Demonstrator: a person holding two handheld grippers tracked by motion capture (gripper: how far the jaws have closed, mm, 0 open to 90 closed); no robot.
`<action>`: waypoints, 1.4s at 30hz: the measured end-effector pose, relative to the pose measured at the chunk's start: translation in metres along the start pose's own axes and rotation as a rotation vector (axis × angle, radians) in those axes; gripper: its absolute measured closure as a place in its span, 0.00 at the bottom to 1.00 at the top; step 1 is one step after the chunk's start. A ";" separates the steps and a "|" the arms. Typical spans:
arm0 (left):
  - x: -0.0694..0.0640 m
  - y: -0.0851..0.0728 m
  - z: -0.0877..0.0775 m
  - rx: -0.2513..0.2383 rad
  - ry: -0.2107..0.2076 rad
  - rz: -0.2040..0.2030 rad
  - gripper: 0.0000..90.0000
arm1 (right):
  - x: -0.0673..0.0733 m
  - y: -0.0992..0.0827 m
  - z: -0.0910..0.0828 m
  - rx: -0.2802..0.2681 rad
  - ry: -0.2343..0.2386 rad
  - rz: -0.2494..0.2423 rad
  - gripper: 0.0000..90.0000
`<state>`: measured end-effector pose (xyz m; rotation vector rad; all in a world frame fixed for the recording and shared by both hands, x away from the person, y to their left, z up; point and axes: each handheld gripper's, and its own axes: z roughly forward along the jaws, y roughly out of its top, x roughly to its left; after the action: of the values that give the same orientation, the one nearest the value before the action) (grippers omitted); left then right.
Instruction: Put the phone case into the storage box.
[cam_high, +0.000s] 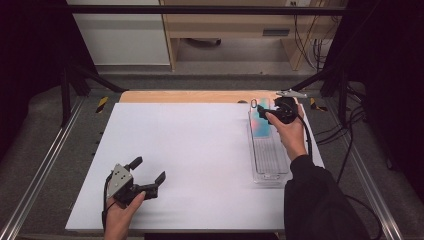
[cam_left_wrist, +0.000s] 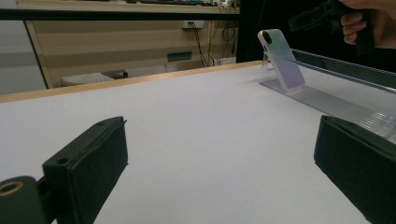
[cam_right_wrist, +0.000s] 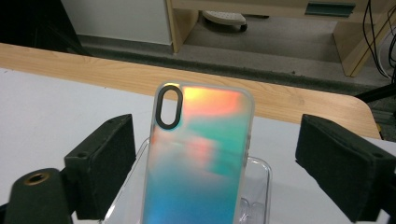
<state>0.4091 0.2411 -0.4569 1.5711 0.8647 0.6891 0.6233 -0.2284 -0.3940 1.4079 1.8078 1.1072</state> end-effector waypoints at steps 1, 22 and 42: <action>0.000 0.000 0.000 0.000 0.001 0.000 0.03 | 0.000 0.000 0.000 0.006 0.000 -0.001 0.12; 0.001 0.000 0.000 0.002 0.004 -0.001 0.02 | 0.001 0.002 -0.009 0.094 0.028 0.030 0.08; 0.001 0.000 0.000 0.000 0.001 -0.002 0.02 | 0.005 0.005 -0.014 0.111 0.070 0.090 0.07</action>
<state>0.4092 0.2420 -0.4569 1.5701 0.8671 0.6885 0.6124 -0.2267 -0.3828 1.5455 1.8974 1.1296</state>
